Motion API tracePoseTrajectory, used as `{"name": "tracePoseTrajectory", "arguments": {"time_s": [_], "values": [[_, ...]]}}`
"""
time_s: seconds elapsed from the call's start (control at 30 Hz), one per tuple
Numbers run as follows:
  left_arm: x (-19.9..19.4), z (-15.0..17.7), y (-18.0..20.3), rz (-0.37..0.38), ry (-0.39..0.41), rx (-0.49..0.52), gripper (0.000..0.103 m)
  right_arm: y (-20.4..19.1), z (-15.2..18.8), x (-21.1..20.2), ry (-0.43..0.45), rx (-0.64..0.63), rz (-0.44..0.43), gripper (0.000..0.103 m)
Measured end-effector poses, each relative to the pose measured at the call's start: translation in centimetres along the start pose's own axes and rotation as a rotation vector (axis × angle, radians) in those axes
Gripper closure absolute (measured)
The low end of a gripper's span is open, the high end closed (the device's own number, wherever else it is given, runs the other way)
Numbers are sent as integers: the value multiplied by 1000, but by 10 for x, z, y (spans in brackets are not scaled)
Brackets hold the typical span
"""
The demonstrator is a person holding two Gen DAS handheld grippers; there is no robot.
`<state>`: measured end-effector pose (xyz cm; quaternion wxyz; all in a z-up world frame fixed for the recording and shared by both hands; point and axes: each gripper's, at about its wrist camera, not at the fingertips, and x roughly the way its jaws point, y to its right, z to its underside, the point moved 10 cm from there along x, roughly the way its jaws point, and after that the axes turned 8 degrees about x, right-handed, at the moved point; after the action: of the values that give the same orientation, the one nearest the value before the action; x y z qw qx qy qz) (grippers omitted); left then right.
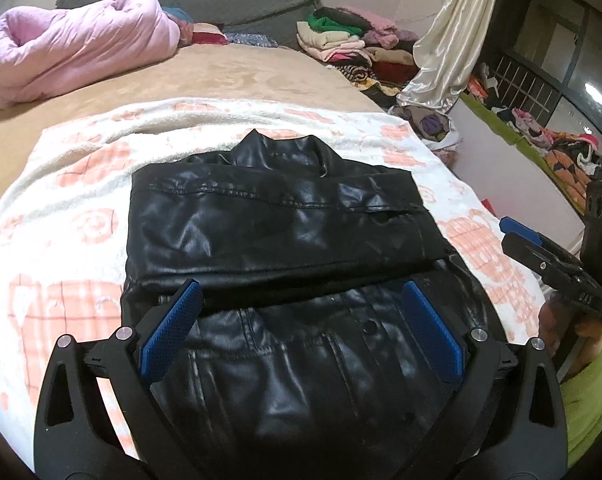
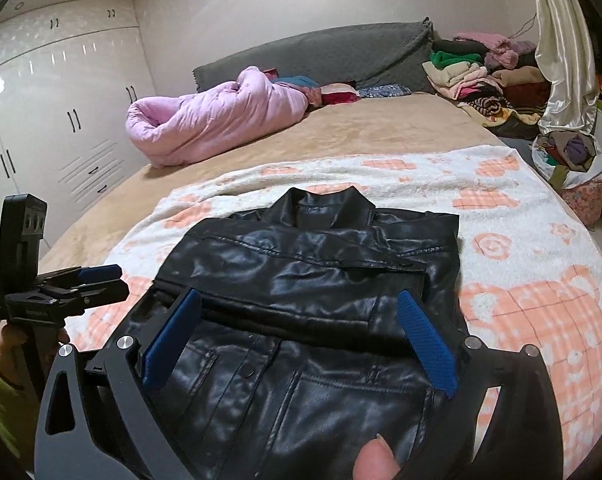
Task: Fold large clothes
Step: 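Open both tools and move them to the new folded edge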
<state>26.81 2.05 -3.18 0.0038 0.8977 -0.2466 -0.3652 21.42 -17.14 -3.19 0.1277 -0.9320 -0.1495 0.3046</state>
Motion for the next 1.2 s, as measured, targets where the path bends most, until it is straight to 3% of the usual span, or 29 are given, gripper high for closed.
{"name": "tracePoseTrajectory", "arguments": {"time_s": [0.3, 0.57, 0.87, 1.2], "values": [[-24, 21, 3, 20, 27, -54, 9, -7, 18, -27, -4, 7, -13, 5], [-36, 46, -2, -38, 3, -40, 9, 10, 51, -40, -62, 4, 36, 5], [-41, 86, -25, -111, -61, -78, 9, 41, 98, -56, -142, 4, 96, 5], [-55, 127, -55, -171, -114, -149, 9, 53, 128, -71, -186, 4, 112, 5]]}}
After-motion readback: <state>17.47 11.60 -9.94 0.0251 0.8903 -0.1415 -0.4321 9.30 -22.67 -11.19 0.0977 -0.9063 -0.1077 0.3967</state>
